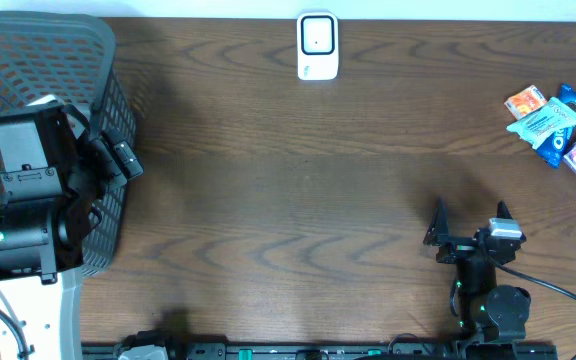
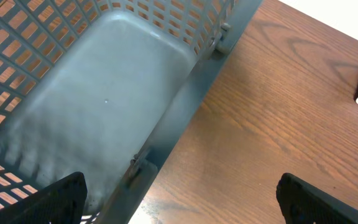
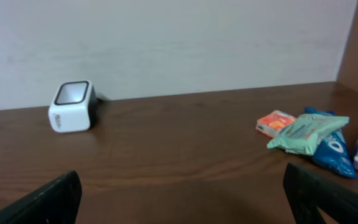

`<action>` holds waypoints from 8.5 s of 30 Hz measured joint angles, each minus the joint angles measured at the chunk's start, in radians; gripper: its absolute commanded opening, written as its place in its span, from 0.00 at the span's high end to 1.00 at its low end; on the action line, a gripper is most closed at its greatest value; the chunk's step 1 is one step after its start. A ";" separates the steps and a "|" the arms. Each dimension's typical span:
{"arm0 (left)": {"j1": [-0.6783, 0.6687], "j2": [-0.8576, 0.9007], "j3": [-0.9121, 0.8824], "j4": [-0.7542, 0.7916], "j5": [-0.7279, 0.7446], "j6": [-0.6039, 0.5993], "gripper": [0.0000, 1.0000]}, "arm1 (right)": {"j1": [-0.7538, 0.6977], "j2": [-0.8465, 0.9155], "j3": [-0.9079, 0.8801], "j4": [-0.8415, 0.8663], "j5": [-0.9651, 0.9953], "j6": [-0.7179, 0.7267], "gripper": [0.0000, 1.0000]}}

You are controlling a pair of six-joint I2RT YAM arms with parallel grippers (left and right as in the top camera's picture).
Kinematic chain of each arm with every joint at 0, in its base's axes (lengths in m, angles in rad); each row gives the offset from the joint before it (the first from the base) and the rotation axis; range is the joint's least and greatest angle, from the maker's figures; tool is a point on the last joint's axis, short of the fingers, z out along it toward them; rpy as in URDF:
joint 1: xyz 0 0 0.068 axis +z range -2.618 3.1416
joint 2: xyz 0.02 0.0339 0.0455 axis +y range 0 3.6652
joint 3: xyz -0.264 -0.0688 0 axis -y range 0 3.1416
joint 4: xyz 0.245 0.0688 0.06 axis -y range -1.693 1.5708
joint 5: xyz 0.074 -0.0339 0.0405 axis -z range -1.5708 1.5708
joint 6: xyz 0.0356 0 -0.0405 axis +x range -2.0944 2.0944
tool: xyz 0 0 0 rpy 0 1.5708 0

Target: Scan the item barcode

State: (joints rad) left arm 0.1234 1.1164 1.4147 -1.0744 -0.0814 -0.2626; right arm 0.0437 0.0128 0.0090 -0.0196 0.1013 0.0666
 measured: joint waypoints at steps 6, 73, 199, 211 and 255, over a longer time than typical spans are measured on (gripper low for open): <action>0.000 0.000 0.000 0.000 0.000 0.000 0.02 | 0.000 -0.001 0.000 -0.048 -0.032 -0.072 0.01; 0.000 0.000 0.000 0.000 0.000 0.000 0.02 | -0.012 -0.001 0.000 -0.053 -0.128 -0.048 0.01; -0.063 -0.893 -0.992 0.644 0.167 0.163 0.02 | -0.012 -0.002 -0.001 -0.051 -0.128 -0.047 0.01; -0.066 -0.967 -1.220 0.850 0.188 0.159 0.02 | -0.012 -0.002 -0.001 -0.051 -0.128 -0.046 0.01; -0.066 -1.106 -1.402 1.052 0.127 0.260 0.02 | -0.012 -0.002 -0.002 -0.051 -0.128 -0.044 0.01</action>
State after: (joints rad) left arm 0.0570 0.0101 0.0124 -0.0227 0.0452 -0.0025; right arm 0.0319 0.0109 0.0074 -0.0708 -0.0269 0.0223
